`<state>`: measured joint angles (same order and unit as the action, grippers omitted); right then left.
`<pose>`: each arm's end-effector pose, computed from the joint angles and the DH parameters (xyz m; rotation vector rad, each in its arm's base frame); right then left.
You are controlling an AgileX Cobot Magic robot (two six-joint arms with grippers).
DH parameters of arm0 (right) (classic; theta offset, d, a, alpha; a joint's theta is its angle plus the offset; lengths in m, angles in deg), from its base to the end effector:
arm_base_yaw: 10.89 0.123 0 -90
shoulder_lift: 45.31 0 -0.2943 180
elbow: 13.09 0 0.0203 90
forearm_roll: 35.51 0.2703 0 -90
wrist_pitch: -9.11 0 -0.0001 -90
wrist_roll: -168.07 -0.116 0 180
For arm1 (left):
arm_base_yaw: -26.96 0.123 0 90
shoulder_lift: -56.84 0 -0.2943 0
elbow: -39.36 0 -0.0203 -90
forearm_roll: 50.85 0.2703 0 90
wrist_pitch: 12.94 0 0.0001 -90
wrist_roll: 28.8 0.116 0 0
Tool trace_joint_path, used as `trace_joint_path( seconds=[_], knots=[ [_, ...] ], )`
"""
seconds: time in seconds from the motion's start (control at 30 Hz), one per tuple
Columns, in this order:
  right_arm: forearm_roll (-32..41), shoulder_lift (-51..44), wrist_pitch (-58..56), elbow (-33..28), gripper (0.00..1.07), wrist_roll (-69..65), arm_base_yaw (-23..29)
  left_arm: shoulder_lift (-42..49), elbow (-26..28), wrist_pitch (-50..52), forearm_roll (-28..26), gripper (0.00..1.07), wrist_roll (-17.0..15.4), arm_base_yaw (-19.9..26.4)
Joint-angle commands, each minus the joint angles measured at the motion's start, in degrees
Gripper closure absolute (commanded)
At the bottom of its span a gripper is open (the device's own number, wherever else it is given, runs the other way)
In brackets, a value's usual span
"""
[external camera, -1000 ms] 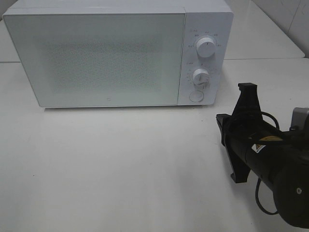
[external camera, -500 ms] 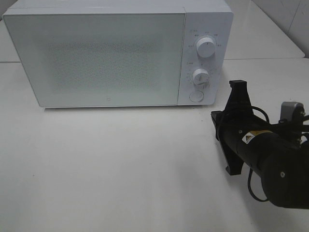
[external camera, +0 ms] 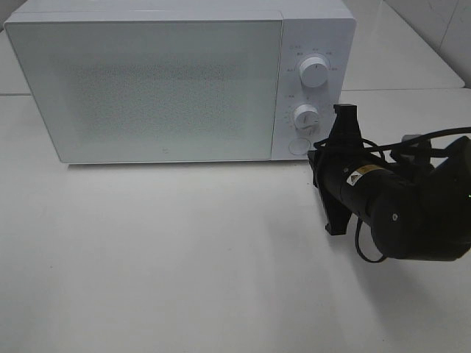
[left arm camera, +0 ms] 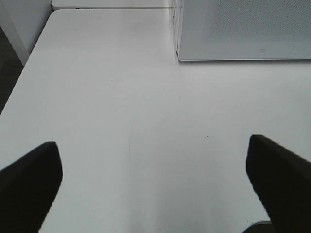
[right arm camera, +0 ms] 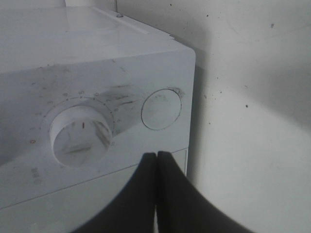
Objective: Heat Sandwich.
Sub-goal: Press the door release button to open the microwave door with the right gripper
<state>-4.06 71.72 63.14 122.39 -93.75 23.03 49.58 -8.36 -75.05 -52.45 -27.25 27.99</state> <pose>0.3062 0.1469 0.0958 1.4118 1.5496 1.1219 0.0210 -0.0025 0.2790 0.0114 2.0433 -0.0052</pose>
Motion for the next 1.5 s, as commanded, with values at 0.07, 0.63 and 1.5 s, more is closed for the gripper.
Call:
trace_joint_path(
  seconds=[0.07,0.63,1.5],
  knots=[
    [-2.6,2.2,-0.1,3.2,1.07,-1.6,-2.3,0.9,-0.1,0.9,-0.2,0.09,-0.1,0.1],
    [-3.7,9.6,-3.6,11.5,1.07,-2.8,-4.3,0.9,-0.1,0.9,-0.2,0.09,-0.1,0.1],
    [-3.2,11.8,3.0,18.2,1.07,-0.1,-7.2,0.9,-0.1,0.9,-0.2,0.09,-0.1,0.1]
  ],
)
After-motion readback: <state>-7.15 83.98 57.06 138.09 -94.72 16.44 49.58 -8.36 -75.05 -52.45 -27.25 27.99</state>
